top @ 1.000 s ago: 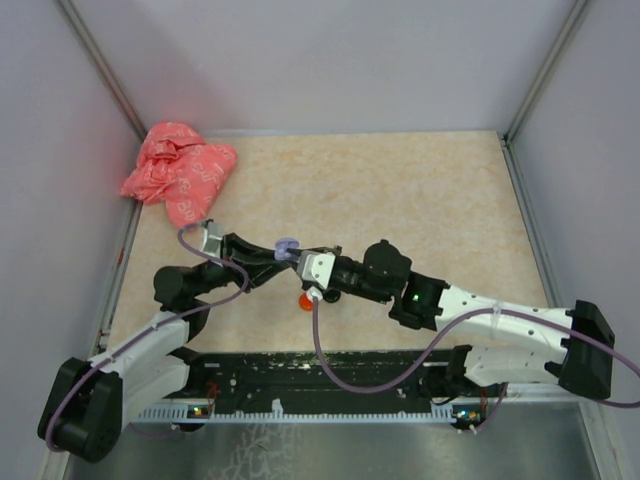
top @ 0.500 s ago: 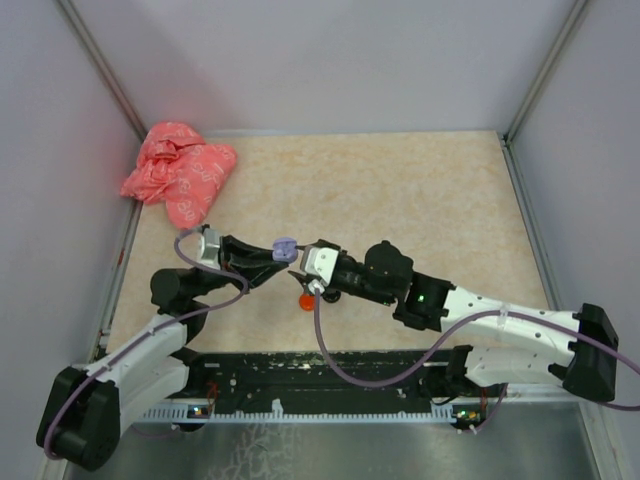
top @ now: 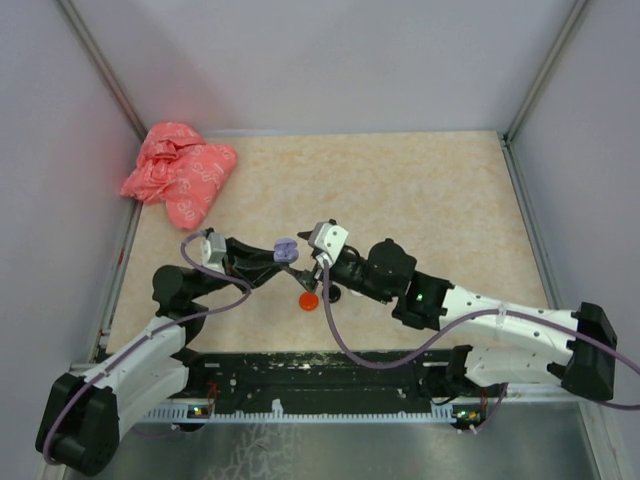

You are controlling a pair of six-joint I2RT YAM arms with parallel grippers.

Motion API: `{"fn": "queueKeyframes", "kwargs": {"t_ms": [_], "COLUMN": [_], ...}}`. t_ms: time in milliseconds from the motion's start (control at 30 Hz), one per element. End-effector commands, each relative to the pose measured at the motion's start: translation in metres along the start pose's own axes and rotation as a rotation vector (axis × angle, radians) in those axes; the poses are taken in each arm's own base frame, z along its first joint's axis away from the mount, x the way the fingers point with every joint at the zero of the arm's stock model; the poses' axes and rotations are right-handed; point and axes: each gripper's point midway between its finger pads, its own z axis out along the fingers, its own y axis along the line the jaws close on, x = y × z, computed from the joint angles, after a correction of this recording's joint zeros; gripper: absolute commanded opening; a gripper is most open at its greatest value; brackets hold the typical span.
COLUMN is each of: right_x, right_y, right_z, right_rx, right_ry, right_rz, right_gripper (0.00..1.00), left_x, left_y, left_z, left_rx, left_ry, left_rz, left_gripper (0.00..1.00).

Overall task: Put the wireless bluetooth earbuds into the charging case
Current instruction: Place the earbud in the charging case.

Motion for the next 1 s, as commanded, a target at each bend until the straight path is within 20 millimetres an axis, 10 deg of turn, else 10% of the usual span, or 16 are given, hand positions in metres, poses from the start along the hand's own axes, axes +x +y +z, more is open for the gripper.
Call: {"fn": "queueKeyframes", "kwargs": {"t_ms": [0,967], "right_x": [-0.035,0.014], "right_y": [-0.011,-0.044], "right_z": [0.009,-0.021], "right_rx": [0.069,0.159], "right_ry": [-0.101,0.052], "right_rz": [0.082,0.081], "right_gripper": [0.69,0.70], "left_x": [-0.008,-0.020], "left_y": [0.000,-0.026], "left_z": [0.001,0.002], "left_rx": [0.008,0.145], "left_ry": [-0.013,-0.048], "left_rz": [0.047,0.018], "left_gripper": [0.00,0.00]}}
